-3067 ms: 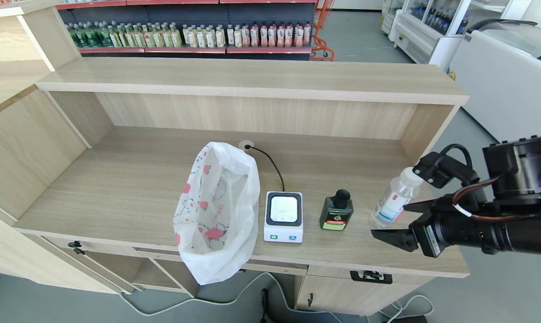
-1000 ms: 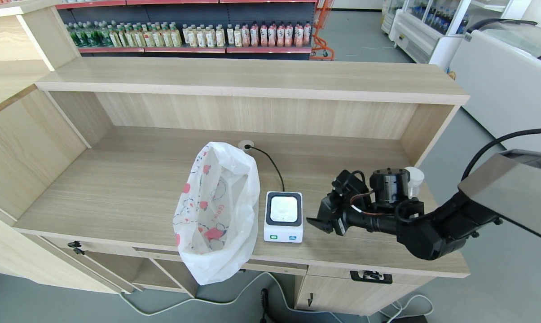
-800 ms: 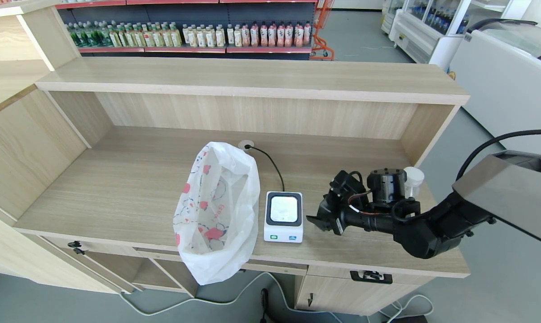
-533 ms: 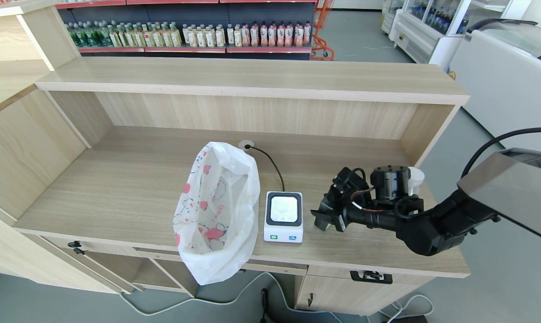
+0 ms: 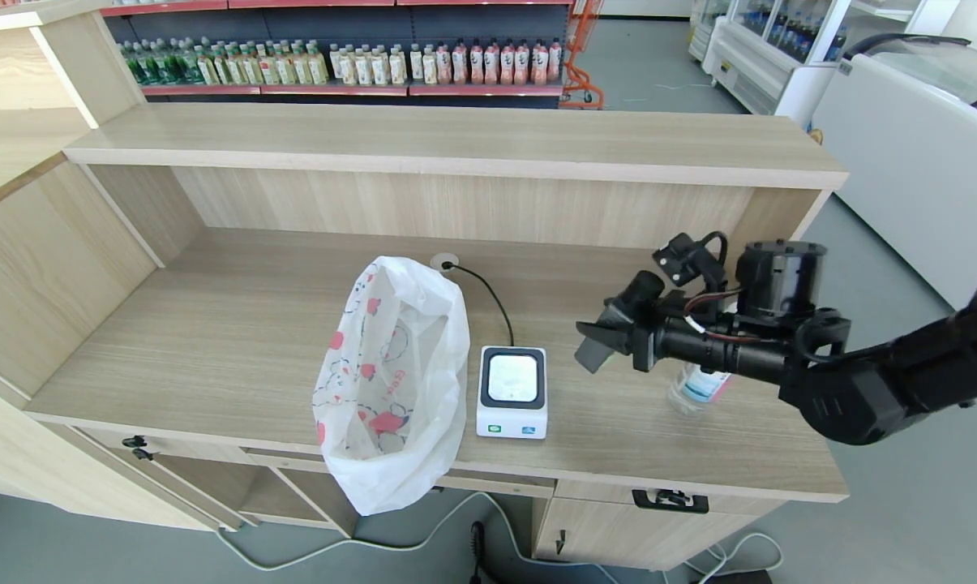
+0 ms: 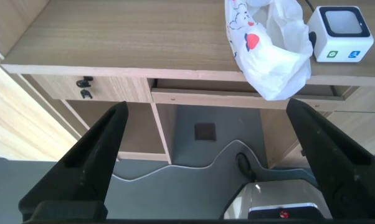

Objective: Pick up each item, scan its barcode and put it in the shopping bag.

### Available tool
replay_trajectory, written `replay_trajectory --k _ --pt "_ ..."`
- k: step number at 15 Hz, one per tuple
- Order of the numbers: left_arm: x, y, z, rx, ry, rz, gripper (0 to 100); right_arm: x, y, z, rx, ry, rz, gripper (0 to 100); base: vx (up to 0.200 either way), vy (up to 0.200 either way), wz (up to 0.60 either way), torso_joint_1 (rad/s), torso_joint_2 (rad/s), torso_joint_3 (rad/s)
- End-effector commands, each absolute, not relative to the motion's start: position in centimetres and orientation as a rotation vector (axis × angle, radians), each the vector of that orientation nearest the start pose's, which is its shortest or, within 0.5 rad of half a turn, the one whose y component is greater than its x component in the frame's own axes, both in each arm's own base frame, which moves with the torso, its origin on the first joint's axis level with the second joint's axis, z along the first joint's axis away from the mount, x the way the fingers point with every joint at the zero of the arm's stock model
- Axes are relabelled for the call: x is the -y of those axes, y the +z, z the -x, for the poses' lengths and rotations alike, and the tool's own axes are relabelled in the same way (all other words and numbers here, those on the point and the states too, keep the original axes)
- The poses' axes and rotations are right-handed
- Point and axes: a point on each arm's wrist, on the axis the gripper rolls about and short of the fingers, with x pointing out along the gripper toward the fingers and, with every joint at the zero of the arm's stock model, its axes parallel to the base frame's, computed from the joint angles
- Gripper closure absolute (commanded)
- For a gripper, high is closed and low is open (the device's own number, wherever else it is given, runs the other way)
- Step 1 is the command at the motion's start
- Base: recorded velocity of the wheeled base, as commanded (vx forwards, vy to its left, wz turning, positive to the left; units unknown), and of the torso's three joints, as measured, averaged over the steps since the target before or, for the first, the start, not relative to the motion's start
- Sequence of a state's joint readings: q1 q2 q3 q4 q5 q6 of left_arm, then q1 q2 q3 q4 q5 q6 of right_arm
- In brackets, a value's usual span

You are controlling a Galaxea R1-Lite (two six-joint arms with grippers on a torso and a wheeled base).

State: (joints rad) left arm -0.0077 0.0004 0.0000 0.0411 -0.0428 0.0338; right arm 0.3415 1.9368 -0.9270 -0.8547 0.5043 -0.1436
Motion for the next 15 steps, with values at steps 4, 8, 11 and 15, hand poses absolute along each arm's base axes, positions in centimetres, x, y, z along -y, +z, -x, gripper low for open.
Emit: replay_trajectory --k 4,8,11,15 --pt "0.1 7.1 2.3 -0.041 -0.051 -0.033 0 -10.8 29.5 -21.5 0.058 1.374 -0.095 100 0.0 0.0 0.0 0.0 0.0 0.0" --pt "0.1 7.1 2.3 -0.041 -0.051 -0.033 0 -9.5 31.7 -16.4 -0.037 1.683 -0.132 100 0.0 0.0 0.0 0.0 0.0 0.0" --pt "0.1 7.1 2.3 -0.041 -0.051 -0.033 0 -9.5 31.2 -15.1 -0.168 1.773 -0.204 100 0.0 0.0 0.0 0.0 0.0 0.0" --pt "0.1 7.1 2.3 -0.039 -0.051 -0.033 0 -9.3 31.7 -13.5 -0.172 1.898 -0.167 100 0.0 0.0 0.0 0.0 0.0 0.0"
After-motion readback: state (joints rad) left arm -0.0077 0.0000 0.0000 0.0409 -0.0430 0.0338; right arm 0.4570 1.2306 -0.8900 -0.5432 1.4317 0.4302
